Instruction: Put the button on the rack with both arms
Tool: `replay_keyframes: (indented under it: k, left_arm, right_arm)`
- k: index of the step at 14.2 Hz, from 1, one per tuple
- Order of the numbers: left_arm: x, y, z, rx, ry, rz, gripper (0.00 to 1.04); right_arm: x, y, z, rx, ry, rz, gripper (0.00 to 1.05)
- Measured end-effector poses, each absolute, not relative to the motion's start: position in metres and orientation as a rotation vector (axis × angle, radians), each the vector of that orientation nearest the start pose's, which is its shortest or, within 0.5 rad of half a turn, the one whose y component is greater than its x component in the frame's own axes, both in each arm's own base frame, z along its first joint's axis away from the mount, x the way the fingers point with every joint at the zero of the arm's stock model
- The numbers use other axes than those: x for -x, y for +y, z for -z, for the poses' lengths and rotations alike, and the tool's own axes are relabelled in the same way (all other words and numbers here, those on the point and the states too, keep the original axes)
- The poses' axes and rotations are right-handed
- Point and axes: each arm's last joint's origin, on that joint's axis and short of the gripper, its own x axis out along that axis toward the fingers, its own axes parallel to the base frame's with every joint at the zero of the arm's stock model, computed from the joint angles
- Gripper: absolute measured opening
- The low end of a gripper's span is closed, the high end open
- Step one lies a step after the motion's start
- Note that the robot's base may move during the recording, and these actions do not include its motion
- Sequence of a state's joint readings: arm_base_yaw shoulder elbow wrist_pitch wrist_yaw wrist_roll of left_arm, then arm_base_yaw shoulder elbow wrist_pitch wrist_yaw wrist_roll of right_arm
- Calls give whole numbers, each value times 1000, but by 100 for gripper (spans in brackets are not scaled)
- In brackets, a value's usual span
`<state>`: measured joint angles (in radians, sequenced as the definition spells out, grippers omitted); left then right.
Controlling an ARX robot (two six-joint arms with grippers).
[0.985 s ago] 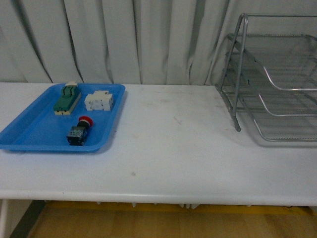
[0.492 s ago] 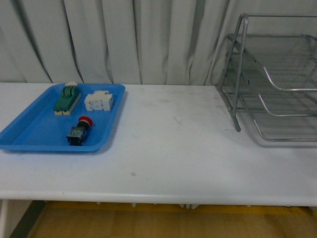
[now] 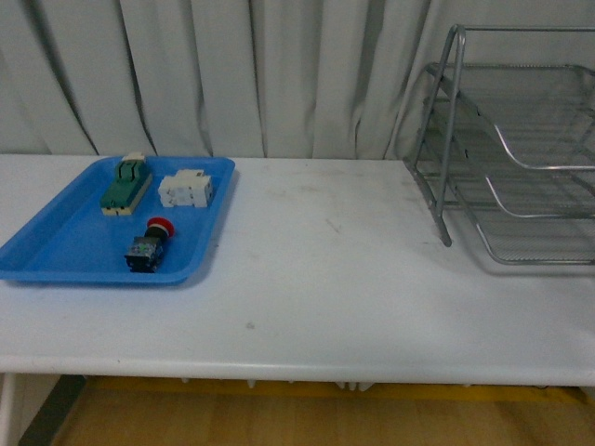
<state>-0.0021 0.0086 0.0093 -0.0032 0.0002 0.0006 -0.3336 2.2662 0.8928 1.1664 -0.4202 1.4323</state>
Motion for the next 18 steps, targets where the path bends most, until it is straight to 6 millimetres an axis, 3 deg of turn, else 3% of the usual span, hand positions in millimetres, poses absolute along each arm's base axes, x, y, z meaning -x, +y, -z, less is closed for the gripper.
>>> replay_keyframes:
  k: [5,8,10,11,14,18]
  left_arm:
    - [-98,0,-166,-1,2,2,98]
    - [-98,0,-166,-1,2,2,98]
    - [-98,0,-166,-1,2,2,98]
    - [-98,0,-166,-1,2,2,98]
    - [-98,0,-166,-1,2,2,98]
    - [-98,0,-166,-1,2,2,98]
  right_arm:
    - [-389,-114,-55,-1481,266,74,97]
    - [-401,-112,-59,-1461,279,61,64]
    - [-409,-112,-59,-1423,271,56,12]
    - [-408,-112,-58,-1441,263,65,5]
    - [-388,-114,-52,-1459,219,50,4]
    - [-348,-112,-51,-1464,205,67,4]
